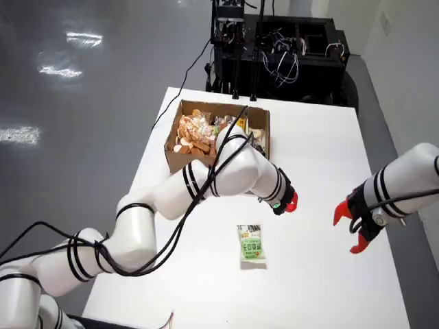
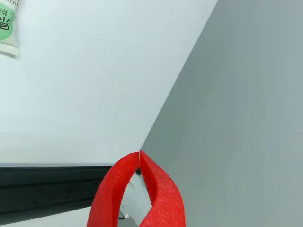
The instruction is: Grasp a snack and put it in the bin.
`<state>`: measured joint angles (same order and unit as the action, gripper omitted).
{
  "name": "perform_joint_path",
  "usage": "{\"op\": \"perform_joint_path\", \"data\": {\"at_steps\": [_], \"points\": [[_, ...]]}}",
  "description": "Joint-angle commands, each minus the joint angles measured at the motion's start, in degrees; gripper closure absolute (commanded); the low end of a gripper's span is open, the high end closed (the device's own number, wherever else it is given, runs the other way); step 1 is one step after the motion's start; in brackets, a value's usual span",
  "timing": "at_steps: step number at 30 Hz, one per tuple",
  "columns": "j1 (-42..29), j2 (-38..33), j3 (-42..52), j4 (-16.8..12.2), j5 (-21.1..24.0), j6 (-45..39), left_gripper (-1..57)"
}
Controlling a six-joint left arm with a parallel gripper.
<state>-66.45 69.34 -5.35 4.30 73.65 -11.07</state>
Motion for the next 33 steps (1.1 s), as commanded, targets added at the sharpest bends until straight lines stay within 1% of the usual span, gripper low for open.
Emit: {"op": "perform_joint_path", "data": {"at_steps": [1, 13, 17, 20, 27, 30, 33], "points": [[-0.1, 0.4, -0.7, 0.0, 0.1, 1.4, 56.6], [-0.2, 0.8, -1.5, -0.1, 0.5, 3.7, 56.8], [-0.1, -0.3, 0.7, -0.1, 0.9, 4.8, 55.5], [0.1, -4.5, 7.9, 0.0, 1.1, 5.7, 50.5], [1.9, -18.0, 29.1, 0.1, 0.9, 5.8, 34.6], [2.6, -21.3, 34.4, 0.1, 0.6, 5.5, 27.6], [2.8, -22.9, 37.1, 0.1, 0.1, 6.3, 19.6]]}}
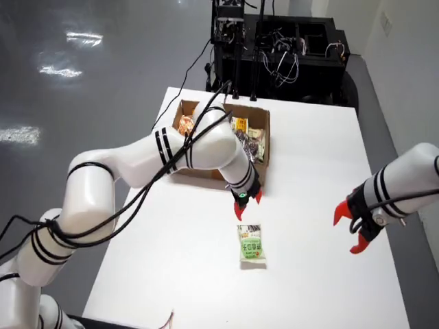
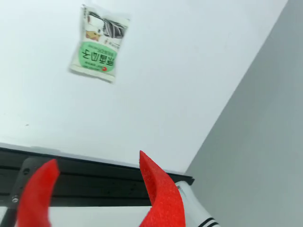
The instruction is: Grasp a snack and put it in the bin.
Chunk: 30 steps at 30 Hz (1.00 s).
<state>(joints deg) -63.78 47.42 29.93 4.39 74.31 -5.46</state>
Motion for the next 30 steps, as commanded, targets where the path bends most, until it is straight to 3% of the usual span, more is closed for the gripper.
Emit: {"op": "perform_joint_path", "data": {"at_steps": [1, 6, 10, 17, 30], "points": [[0.1, -1.3, 2.4, 0.0, -0.9, 1.2, 16.8], [0.0, -0.3, 3.9, -0.7, -3.7, 4.4, 6.3], [0.4, 2.9, 3.4, -2.5, -5.7, 8.1, 2.4], [1.0, 8.6, 1.8, -4.2, -7.7, 14.9, 0.2], [2.3, 17.8, -2.0, -4.6, -14.2, 24.2, -0.2]]}}
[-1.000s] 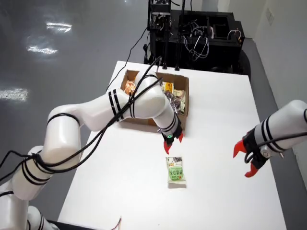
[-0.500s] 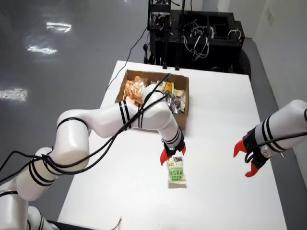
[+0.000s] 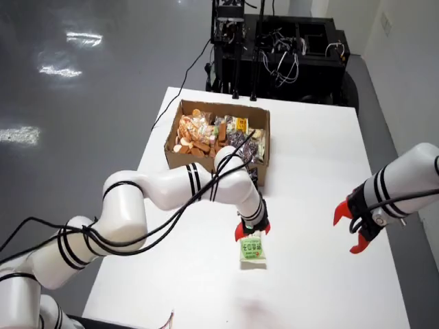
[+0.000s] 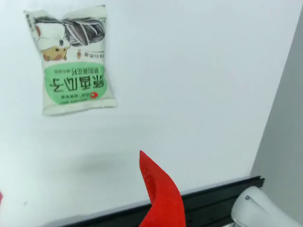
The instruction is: Grasp a snack and put it in the bin.
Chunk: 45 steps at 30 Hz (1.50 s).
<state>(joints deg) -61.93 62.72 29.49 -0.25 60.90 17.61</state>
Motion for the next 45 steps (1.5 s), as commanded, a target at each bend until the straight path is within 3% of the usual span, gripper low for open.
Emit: {"op": "perform_joint_path", "data": {"at_steps": [1, 14, 45], "points": [[0.7, 3.4, -2.1, 0.1, -1.2, 1.5, -0.2], [4.4, 15.4, -10.4, 0.2, -4.9, 4.5, 0.3], [4.6, 21.2, -12.2, 0.5, -11.4, 6.8, 5.8]]}}
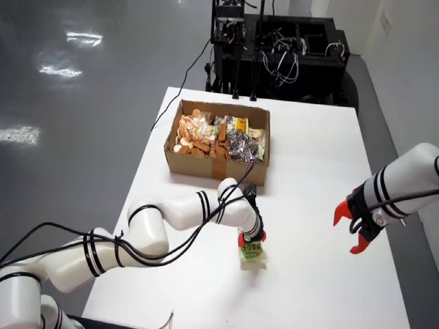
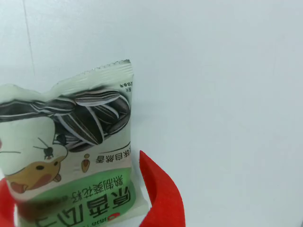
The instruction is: Grasp a snack and put it in the bin.
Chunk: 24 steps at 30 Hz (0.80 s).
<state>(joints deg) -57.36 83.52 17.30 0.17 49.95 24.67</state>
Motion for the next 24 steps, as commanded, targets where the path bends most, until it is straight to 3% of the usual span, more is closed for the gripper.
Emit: {"op": "perform_joint_path", "data": {"at_steps": [1, 8, 14, 24], "points": [[0.0, 0.5, 0.0, 0.1, -0.6, -0.3, 6.0], [0.1, 1.1, 0.4, 0.3, -1.7, -0.9, 9.5], [0.3, 1.4, 0.7, 0.6, -1.8, -1.9, 17.6], [0.1, 2.9, -1.9, 3.9, 2.0, -6.1, 30.2]]}}
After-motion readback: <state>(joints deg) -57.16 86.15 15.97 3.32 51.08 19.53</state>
